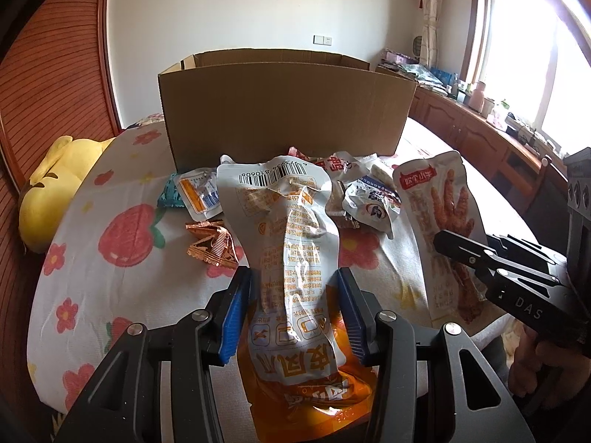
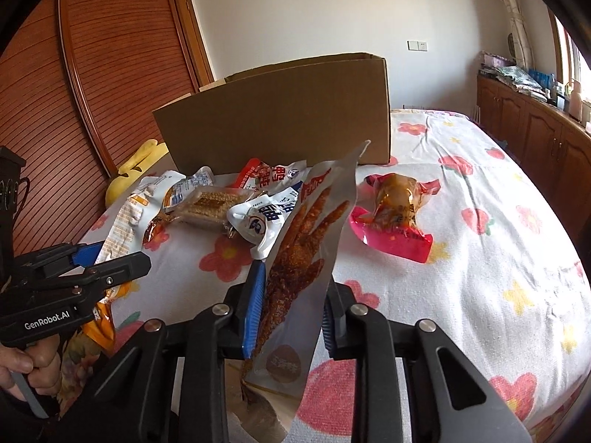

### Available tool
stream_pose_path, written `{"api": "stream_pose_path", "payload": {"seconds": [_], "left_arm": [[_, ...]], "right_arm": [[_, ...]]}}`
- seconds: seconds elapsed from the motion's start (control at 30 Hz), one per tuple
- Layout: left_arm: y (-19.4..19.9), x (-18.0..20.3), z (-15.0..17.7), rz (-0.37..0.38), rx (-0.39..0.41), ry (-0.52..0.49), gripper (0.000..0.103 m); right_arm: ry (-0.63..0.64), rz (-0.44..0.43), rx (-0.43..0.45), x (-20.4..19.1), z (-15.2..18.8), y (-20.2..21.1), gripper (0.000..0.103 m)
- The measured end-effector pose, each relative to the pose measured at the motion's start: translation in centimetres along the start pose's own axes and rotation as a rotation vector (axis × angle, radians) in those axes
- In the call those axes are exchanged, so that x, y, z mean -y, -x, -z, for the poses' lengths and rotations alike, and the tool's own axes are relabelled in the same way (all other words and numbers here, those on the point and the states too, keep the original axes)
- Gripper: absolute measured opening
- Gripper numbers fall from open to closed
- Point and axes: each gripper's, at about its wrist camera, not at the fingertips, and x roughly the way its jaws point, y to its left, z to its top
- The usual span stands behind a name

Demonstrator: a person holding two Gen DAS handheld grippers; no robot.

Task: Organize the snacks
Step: 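Close the left tool on the sausage pouch while the right tool grasps the chicken-feet pouch, then lift both held pouches and carry them over the cardboard box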

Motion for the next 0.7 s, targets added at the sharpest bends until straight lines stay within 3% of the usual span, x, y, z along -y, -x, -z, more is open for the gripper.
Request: {"api": "stream_pose_path", "payload": {"seconds": [0.7], "left_arm": [[2.1,-0.2,0.0,0.01,0.059,-0.012,0.049]], "right_arm": [[0.008,-0.03,0.092,-0.8,-1.4,2.9,0.026]]}}
